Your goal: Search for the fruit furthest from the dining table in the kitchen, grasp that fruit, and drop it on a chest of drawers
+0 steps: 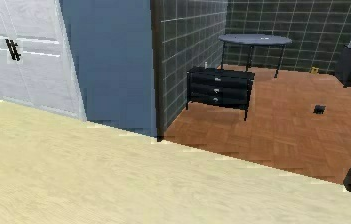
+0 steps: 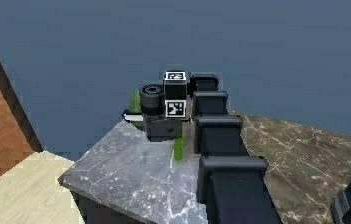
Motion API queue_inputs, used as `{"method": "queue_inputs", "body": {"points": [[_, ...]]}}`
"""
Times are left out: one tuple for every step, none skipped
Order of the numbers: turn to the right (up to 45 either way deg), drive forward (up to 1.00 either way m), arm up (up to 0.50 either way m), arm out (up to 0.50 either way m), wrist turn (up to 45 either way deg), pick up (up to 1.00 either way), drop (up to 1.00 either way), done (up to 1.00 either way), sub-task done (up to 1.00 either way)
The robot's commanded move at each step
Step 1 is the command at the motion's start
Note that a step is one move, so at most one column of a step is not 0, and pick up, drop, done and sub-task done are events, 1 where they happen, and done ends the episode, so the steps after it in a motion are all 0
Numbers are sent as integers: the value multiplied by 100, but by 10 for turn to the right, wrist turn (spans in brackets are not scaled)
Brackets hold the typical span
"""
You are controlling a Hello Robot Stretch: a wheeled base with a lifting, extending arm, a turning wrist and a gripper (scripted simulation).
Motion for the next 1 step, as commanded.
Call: {"method": "queue_inputs", "body": {"points": [[0, 0, 0, 0, -450, 0, 0, 0, 0]]}}
